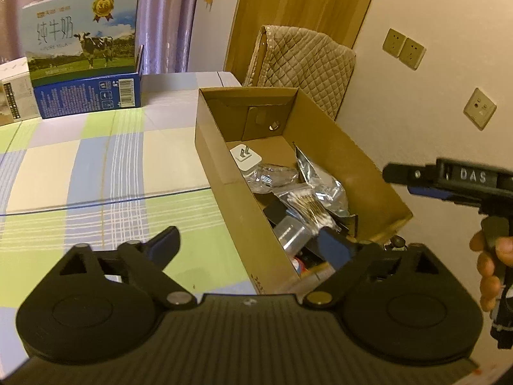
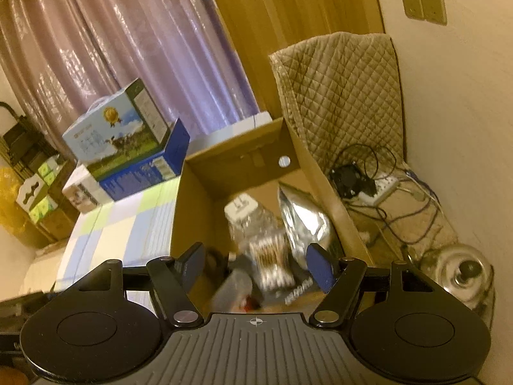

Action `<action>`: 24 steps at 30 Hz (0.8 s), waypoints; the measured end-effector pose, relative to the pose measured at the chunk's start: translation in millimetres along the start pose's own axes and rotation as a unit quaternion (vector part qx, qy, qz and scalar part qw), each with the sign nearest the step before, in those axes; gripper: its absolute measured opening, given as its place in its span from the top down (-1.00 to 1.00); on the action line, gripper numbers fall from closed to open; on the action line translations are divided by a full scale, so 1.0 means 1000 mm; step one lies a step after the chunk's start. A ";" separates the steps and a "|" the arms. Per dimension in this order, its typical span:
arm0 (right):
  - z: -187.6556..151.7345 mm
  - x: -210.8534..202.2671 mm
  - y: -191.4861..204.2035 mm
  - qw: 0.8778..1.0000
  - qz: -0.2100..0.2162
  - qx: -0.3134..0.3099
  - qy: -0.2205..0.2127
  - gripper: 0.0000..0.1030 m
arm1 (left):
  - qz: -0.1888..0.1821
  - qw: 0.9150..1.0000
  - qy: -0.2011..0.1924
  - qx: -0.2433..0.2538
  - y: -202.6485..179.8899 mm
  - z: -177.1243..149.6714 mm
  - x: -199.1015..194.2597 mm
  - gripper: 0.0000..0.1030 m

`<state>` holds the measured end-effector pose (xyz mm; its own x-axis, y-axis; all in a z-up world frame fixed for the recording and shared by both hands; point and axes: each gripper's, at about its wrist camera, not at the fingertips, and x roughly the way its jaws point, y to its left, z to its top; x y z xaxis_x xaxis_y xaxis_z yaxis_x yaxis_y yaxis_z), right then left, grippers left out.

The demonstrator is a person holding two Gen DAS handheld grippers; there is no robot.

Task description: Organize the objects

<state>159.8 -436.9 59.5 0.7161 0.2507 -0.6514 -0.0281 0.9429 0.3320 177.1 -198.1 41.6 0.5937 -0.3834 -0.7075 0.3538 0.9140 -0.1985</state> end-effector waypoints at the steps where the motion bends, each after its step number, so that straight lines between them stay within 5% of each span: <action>1: -0.005 -0.007 0.002 1.000 0.000 -0.004 0.002 -0.30 | 0.002 1.000 -0.004 0.003 -0.002 -0.004 -0.005 -0.92; 14: -0.079 -0.068 0.034 0.995 -0.028 -0.085 0.033 -0.30 | 0.032 0.999 -0.005 -0.008 -0.021 -0.064 -0.067 -0.98; 24: -0.106 -0.093 0.044 0.996 -0.023 -0.082 0.032 -0.30 | 0.046 0.999 0.005 -0.027 -0.021 -0.100 -0.102 -0.98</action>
<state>18.1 -395.5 61.7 0.6731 0.2159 -0.7073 -0.1146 0.9753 0.1887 36.6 -164.7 50.1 0.6152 -0.2966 -0.7305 0.2581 0.9513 -0.1689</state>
